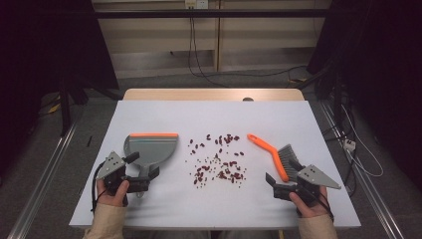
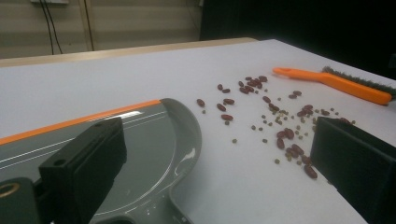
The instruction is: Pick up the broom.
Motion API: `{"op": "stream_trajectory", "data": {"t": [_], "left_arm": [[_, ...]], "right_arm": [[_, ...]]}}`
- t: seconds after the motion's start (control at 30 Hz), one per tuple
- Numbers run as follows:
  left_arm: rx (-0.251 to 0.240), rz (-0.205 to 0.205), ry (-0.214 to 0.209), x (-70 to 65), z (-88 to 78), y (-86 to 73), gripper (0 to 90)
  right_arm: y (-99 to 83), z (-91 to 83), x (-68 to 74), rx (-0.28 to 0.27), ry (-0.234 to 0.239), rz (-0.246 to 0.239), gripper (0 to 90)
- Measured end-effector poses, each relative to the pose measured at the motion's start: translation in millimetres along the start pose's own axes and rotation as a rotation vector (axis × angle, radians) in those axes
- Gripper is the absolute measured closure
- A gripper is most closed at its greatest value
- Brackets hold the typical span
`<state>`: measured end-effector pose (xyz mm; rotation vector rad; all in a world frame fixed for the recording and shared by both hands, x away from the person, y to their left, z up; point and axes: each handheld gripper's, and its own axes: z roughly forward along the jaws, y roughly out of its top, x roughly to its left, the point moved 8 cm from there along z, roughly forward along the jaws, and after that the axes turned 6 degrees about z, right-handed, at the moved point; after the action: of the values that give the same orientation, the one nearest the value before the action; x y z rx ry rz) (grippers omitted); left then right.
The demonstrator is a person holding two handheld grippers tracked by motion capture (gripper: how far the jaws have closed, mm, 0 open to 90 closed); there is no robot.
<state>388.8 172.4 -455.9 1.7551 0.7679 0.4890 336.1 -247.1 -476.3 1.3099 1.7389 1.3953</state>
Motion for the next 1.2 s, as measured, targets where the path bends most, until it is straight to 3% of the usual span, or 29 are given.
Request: {"op": "stream_trajectory", "data": {"t": [0.53,0.83,1.0,1.2], "left_arm": [[0.003,0.001,0.003,1.3,0.5,-0.6,3.6],[0.001,0.000,-0.001,0.9,1.4,-0.3,3.6],[-0.003,0.003,0.000,1.0,1.1,0.2,3.6],[-0.006,0.000,-0.002,0.8,0.7,0.5,3.6]], "right_arm": [[6.6,2.1,0.6,0.005,-0.002,0.001,4.3],[18.0,15.4,-3.6,0.090,-0.007,0.027,8.7],[22.2,21.8,-2.3,0.105,0.023,0.031,10.6],[29.0,33.8,-10.4,0.119,0.018,0.043,12.5]]}}
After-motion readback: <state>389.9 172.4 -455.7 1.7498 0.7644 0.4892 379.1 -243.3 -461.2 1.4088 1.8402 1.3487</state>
